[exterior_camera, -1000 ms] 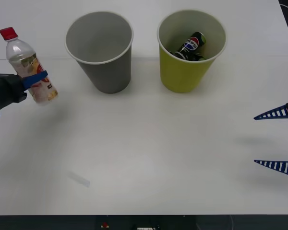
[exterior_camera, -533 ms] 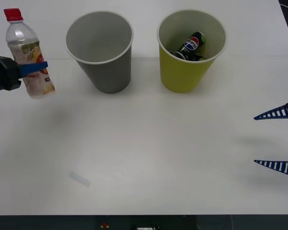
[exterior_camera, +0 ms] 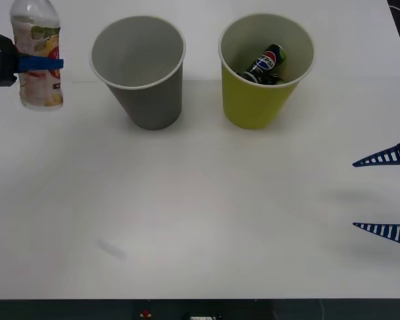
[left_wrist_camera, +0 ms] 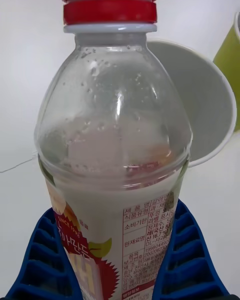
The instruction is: Put the can into the green bin and the plastic bottle into the gray bin
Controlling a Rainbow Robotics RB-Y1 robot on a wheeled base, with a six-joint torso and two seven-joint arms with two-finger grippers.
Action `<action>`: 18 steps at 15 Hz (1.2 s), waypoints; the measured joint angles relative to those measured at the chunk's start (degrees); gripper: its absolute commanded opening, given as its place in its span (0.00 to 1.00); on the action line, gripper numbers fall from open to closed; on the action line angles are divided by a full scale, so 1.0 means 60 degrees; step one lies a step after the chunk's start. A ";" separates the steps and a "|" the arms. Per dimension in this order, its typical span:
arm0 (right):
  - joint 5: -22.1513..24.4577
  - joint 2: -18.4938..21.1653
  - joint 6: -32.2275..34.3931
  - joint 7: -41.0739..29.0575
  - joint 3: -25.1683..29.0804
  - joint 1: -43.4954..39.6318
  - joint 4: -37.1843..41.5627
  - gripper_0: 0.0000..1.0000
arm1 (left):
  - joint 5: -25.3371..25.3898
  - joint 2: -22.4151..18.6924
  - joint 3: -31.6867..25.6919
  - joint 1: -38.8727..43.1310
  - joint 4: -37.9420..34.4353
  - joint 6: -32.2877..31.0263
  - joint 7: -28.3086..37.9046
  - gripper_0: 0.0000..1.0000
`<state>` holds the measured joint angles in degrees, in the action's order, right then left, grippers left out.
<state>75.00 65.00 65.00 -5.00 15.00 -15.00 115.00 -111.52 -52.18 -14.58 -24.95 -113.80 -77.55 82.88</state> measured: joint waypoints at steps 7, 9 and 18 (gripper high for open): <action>0.0000 0.0000 0.0000 0.0000 0.0000 0.0000 0.0000 1.00 | 0.0286 -0.0499 0.2595 -0.3867 0.2320 -0.0511 0.0000 0.00; 0.0000 0.0000 0.0000 0.0000 0.0000 0.0000 0.0000 1.00 | 0.0220 -0.0319 0.3351 -0.4747 0.2940 -0.0501 0.0000 0.00; 0.0000 0.0000 0.0000 0.0000 0.0000 0.0000 0.0000 1.00 | -0.1335 0.1317 0.4958 -0.6401 0.4644 -0.0466 0.0000 0.00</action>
<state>75.00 65.00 65.00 -5.00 15.00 -15.00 115.00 -119.53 -44.28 15.17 -63.35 -85.94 -80.34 82.88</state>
